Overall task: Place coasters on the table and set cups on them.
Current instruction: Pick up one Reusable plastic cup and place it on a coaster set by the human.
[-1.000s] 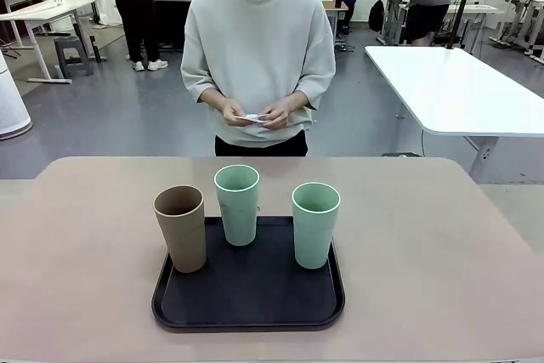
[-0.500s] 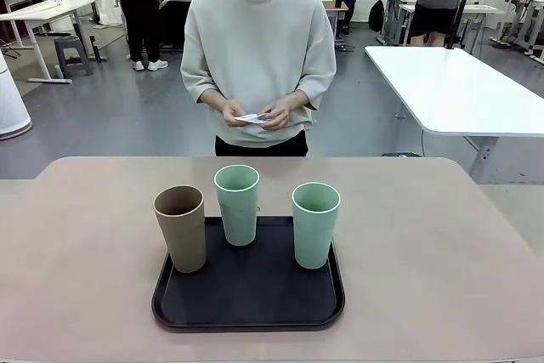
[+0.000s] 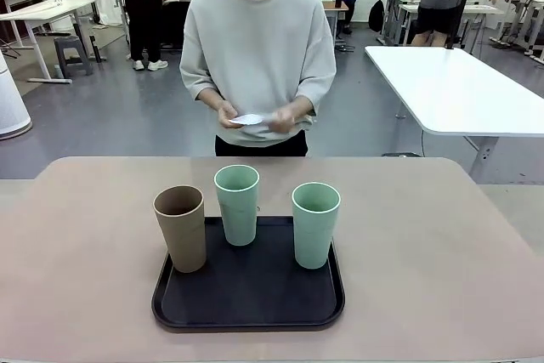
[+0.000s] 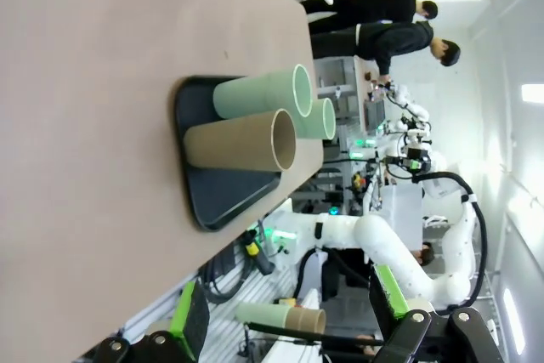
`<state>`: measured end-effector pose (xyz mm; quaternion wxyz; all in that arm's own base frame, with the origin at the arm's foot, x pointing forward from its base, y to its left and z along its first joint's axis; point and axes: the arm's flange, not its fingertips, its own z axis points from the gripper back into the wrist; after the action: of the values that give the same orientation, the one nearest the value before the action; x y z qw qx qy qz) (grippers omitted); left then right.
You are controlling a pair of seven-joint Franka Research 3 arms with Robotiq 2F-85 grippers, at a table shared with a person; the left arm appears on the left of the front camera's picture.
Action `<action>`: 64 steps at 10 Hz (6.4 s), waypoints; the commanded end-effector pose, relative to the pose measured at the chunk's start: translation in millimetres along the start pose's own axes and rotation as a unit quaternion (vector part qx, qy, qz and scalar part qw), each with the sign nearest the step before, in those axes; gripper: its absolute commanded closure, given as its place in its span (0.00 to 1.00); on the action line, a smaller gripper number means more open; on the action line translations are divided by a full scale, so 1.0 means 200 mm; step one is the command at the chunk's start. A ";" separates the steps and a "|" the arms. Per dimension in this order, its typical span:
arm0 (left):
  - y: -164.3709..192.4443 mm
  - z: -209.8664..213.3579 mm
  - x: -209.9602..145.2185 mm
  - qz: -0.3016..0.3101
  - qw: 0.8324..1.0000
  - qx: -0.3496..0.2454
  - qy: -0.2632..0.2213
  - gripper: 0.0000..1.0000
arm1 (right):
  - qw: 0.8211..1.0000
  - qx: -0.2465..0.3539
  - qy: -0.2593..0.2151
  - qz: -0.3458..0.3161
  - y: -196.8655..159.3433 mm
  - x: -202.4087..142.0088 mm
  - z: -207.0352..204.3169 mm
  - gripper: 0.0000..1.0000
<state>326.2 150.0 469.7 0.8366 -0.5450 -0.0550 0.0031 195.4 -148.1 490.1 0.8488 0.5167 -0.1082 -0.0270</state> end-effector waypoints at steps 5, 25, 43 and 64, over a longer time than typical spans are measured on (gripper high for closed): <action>0.00 0.00 0.00 0.000 1.000 -0.003 0.002 0.00 | 1.000 0.004 0.000 -0.003 -0.01 0.00 0.00 0.00; -0.54 -0.85 0.25 -0.326 0.819 0.416 0.222 0.00 | 1.000 0.004 0.000 -0.003 -0.01 0.00 0.00 0.00; -0.24 -0.77 0.29 -0.654 0.729 -0.023 0.202 0.00 | 1.000 0.004 0.000 -0.003 -0.01 0.00 0.00 0.00; 0.28 -0.89 0.21 -0.720 0.691 -0.030 0.055 0.00 | 1.000 0.004 0.000 -0.003 -0.01 0.00 0.00 0.00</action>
<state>376.9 6.4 356.6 0.5905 -0.3527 -0.3617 -0.6294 194.8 -149.0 489.2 0.8484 0.5174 -0.1079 -0.0297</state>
